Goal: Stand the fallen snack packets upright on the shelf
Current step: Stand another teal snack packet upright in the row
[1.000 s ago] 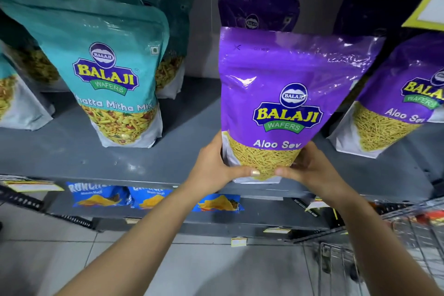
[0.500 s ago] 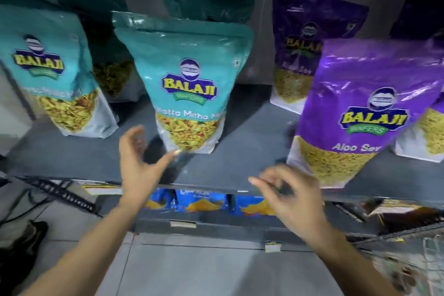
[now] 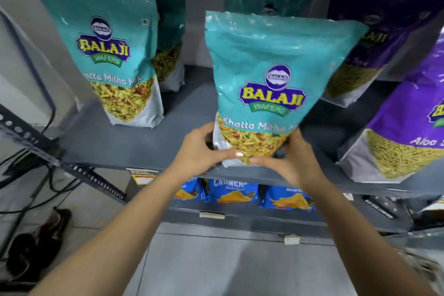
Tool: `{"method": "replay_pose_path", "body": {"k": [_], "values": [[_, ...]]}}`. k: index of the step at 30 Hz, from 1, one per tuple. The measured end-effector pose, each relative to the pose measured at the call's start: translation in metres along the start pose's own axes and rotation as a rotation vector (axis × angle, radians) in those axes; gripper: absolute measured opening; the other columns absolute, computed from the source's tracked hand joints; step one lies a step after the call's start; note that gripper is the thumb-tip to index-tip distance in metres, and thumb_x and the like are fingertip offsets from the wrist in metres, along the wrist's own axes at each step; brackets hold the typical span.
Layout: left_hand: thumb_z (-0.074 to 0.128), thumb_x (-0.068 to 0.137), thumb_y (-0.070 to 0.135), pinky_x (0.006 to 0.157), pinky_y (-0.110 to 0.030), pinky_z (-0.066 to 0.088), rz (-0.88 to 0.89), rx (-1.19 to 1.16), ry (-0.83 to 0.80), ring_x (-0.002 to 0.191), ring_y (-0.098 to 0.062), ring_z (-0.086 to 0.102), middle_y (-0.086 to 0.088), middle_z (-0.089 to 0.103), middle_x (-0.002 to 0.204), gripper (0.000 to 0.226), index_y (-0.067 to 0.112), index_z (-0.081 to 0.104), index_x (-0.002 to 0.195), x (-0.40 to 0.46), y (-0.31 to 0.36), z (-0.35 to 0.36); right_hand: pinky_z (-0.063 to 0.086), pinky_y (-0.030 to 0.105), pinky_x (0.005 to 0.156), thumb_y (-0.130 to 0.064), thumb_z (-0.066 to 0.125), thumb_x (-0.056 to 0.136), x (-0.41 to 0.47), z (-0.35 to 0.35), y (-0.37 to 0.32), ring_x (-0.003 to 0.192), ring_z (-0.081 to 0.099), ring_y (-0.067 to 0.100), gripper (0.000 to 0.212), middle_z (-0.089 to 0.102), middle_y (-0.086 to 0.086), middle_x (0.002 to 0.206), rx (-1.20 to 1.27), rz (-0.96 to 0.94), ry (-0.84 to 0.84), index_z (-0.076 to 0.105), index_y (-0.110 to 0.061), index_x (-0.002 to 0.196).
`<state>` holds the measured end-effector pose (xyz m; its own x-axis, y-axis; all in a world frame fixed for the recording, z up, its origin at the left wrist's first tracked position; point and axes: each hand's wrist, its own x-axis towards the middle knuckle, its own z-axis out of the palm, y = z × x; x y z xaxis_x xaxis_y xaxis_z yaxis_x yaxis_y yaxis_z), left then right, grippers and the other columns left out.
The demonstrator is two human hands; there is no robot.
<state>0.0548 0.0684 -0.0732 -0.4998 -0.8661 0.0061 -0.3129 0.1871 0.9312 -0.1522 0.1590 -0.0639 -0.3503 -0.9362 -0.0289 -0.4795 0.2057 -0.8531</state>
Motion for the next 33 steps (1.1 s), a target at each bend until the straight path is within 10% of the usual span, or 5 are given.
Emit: {"method": "replay_pose_path", "body": {"k": [8, 13, 18, 24, 33], "values": [[0.091, 0.062, 0.039, 0.099, -0.035, 0.055, -0.011, -0.133, -0.063, 0.112, -0.005, 0.068, 0.010, 0.073, 0.121, 0.075, 0.025, 0.061, 0.129, -0.015, -0.005, 0.004, 0.053, 0.032, 0.099, -0.033, 0.094, 0.053, -0.034, -0.001, 0.003, 0.116, 0.060, -0.002, 0.099, 0.062, -0.021, 0.123, 0.155, -0.039, 0.152, 0.039, -0.024, 0.135], [0.084, 0.072, 0.022, 0.091, -0.015, 0.051, -0.033, -0.276, 0.426, 0.097, 0.001, 0.066, 0.005, 0.071, 0.106, 0.050, 0.016, 0.066, 0.119, -0.034, -0.026, -0.041, 0.044, 0.014, 0.085, -0.039, 0.083, 0.066, -0.087, 0.042, -0.023, 0.096, 0.056, -0.006, 0.054, 0.057, -0.019, 0.103, 0.114, -0.254, 0.649, 0.057, -0.017, 0.109], [0.078, 0.083, 0.021, 0.089, -0.022, 0.050, 0.038, -0.178, 0.835, 0.093, -0.003, 0.061, -0.003, 0.063, 0.106, 0.043, 0.010, 0.058, 0.120, -0.035, -0.060, -0.129, 0.048, 0.022, 0.081, -0.020, 0.081, 0.079, -0.058, 0.131, -0.074, 0.090, 0.061, 0.013, 0.025, 0.062, -0.001, 0.098, 0.105, -0.434, 0.321, 0.070, -0.014, 0.100], [0.089, 0.065, 0.038, 0.103, -0.021, 0.048, -0.118, -0.049, 0.399, 0.132, -0.018, 0.050, -0.003, 0.051, 0.145, 0.104, 0.014, 0.033, 0.149, 0.019, -0.072, -0.207, 0.039, 0.043, 0.113, -0.034, 0.091, 0.059, 0.072, 0.196, -0.120, 0.141, 0.039, 0.020, 0.115, 0.038, 0.003, 0.156, 0.260, -0.043, -0.069, 0.024, -0.023, 0.152], [0.088, 0.048, 0.055, 0.101, -0.036, 0.051, -0.128, -0.095, 0.322, 0.121, -0.015, 0.062, 0.007, 0.069, 0.124, 0.095, 0.021, 0.056, 0.132, -0.020, -0.075, -0.216, 0.054, 0.044, 0.098, -0.053, 0.090, 0.043, 0.073, 0.226, -0.108, 0.118, 0.062, 0.014, 0.088, 0.065, -0.011, 0.127, 0.276, -0.075, -0.279, 0.050, -0.040, 0.120]]}}
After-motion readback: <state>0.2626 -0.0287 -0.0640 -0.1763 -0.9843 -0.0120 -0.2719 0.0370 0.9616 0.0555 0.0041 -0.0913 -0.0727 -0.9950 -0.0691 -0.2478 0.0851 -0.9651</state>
